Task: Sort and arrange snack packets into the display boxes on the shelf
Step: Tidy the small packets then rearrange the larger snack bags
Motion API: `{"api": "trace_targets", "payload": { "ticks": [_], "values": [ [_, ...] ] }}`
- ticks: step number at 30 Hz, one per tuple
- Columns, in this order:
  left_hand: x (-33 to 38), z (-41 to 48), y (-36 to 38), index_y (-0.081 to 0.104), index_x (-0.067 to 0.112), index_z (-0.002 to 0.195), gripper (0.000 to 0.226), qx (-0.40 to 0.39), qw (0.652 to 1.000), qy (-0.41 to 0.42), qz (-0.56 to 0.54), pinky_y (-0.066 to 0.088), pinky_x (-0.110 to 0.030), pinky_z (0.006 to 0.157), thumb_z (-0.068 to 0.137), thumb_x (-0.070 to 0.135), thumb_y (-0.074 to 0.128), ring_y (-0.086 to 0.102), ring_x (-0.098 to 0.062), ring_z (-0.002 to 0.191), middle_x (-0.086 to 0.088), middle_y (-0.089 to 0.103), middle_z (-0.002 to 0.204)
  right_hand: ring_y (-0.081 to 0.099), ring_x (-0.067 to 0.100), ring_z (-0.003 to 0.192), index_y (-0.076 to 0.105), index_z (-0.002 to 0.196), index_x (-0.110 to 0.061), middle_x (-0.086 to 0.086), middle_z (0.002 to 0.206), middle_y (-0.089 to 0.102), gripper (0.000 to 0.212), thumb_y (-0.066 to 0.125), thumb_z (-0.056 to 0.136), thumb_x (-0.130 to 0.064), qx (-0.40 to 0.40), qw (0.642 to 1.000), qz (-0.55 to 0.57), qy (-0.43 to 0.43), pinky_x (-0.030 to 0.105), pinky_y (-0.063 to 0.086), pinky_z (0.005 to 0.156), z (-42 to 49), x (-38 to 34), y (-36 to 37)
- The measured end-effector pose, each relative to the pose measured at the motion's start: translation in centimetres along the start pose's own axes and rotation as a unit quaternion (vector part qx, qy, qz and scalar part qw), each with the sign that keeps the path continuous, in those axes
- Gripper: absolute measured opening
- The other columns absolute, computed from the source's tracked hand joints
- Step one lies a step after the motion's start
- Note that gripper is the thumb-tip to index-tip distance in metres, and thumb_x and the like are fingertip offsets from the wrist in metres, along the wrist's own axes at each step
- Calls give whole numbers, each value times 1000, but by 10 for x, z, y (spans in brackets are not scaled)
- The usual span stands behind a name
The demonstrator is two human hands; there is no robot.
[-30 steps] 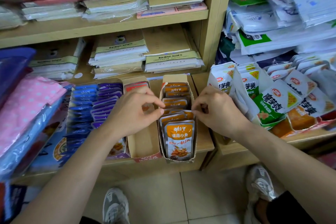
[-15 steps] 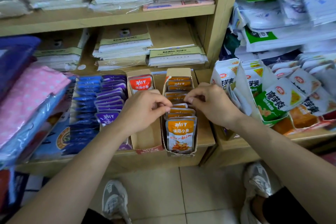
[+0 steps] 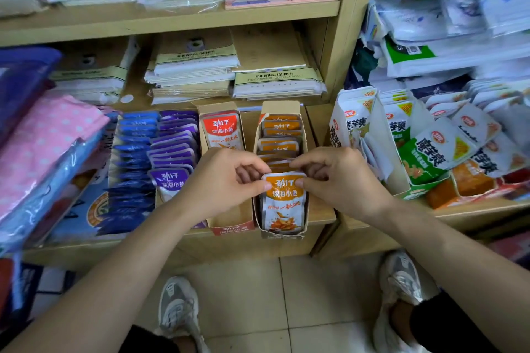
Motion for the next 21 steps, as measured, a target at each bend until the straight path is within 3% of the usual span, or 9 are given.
{"api": "trace_targets", "payload": {
  "ticks": [2,4,7,9,11,13,16,19,21],
  "values": [
    [-2,-8,1,73,26,116,34,61,998,-20,-8,59,-21,71,83,25,81,68,-2,84,15,70,96,67,2,91,69,121,-22,-13,105,70,39,79,84,-14,53,997,49,38,26,60,80,-9,2,1],
    [-2,-22,5,62,26,134,47,121,990,-58,-34,54,-12,81,89,24,74,64,3,99,14,67,115,61,0,107,58,134,-23,-16,120,64,51,77,86,-23,99,990,71,77,22,56,86,-24,5,5],
    [5,-40,25,36,28,154,63,85,976,-138,-145,44,1,83,98,19,62,52,9,121,17,50,141,45,-18,120,29,155,-27,-21,146,42,88,72,80,-42,39,958,231,165,8,46,88,-44,7,23],
    [9,-47,38,29,29,156,64,52,956,-160,-241,44,1,80,101,13,56,49,20,115,26,45,139,44,-23,119,15,160,-30,-24,150,39,99,74,81,-44,-17,934,313,172,9,46,93,-47,5,36],
    [12,-49,46,31,38,152,61,35,948,-149,-281,48,-7,89,102,10,53,48,22,118,29,48,137,51,-7,128,12,160,-31,-17,147,50,98,76,86,-43,-56,930,329,151,25,45,107,-46,3,48],
    [12,-50,51,37,47,146,56,37,949,-139,-281,45,-21,106,102,15,52,45,7,133,21,47,147,50,7,134,12,159,-35,-10,148,51,96,73,85,-46,-65,939,309,134,38,40,114,-43,-1,59],
    [10,-50,51,41,51,141,52,35,950,-129,-283,43,-9,95,99,22,53,42,3,135,18,45,150,48,0,134,9,159,-37,-14,150,47,99,72,85,-52,-58,943,300,130,34,39,115,-36,-3,58],
    [7,-50,49,39,42,147,51,37,959,-121,-252,42,1,81,103,21,54,47,18,119,19,46,144,46,-9,131,5,159,-36,-22,147,46,91,67,92,-41,-71,946,294,117,26,38,114,-34,-3,54],
    [7,-49,43,35,35,151,57,84,977,-97,-173,44,-2,88,101,24,59,47,21,118,16,45,148,45,-6,134,1,158,-38,-32,143,45,91,65,94,-34,-54,957,269,99,32,39,115,-34,-1,50]
  ]
}}
Point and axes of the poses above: each hand's wrist, its own z-axis towards the middle knuckle, its own y-axis out of the palm, x = y × z, the point moved 2 cm from there along z, towards the middle knuckle
